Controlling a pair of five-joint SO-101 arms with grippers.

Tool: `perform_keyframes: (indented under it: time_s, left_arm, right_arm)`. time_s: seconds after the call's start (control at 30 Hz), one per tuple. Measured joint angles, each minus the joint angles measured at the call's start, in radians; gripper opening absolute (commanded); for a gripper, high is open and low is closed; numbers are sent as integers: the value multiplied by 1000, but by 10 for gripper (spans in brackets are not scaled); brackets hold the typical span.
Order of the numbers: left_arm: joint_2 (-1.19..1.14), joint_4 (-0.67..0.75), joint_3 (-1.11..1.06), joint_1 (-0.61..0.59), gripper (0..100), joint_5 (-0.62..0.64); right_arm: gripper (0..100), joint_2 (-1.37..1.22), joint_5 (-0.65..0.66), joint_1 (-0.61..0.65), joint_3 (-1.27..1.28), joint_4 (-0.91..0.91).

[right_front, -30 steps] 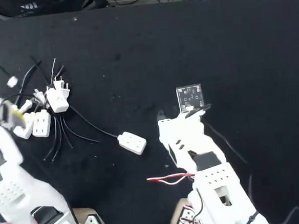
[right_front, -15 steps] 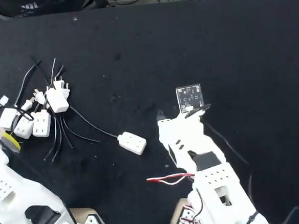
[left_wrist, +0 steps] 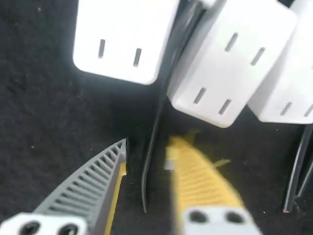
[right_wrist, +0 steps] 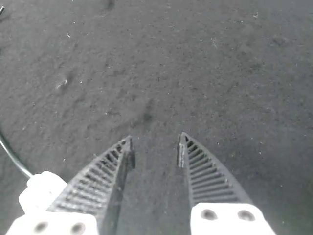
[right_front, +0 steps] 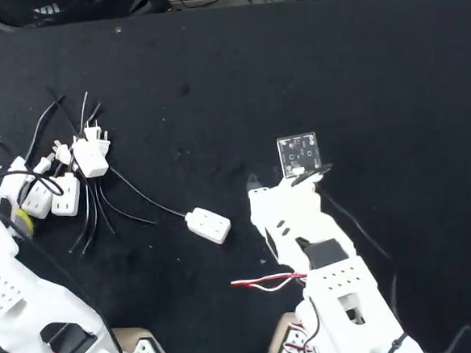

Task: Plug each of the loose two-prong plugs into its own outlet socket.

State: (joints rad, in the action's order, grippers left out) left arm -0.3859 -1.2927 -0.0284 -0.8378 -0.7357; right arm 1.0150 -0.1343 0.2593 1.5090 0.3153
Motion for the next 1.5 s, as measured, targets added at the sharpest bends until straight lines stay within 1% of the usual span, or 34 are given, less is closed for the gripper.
perform_keyframes:
  time_s: [0.07,0.3,0.47,0.63,0.8,0.87,0.93,1.03,1.17,1.23,1.37,1.43,1.5]
  left_arm:
    - [0,-11,0,0,27,5]
    - [2,-43,11,-25,30,5]
    - [68,-140,103,-83,30,6]
    - [178,-273,232,-127,30,6]
    - [287,-427,305,-115,30,6]
    - [338,-445,307,-89,30,35]
    - [394,-454,307,-52,30,75]
    - [505,-457,261,12,30,106]
    - [704,-457,95,160,30,147]
    - [832,-459,-23,265,30,158]
    - [1080,-446,-267,549,30,157]
    - [1194,-397,-381,692,30,169]
    - [1292,-342,-482,825,30,213]
  right_arm:
    - [144,0,0,0,0,0]
    - [144,0,0,0,0,0]
    - [144,0,0,0,0,0]
    - [144,0,0,0,0,0]
    - [145,0,0,0,0,0]
    - [145,0,0,0,0,0]
    - [144,0,0,-18,0,0]
    - [143,0,0,-87,0,-2]
    - [144,0,0,-129,0,-5]
    - [145,0,0,-129,0,-5]
    - [143,0,0,-135,0,-5]
    - [142,0,0,-135,0,-5]
    - [142,0,0,-135,0,-5]
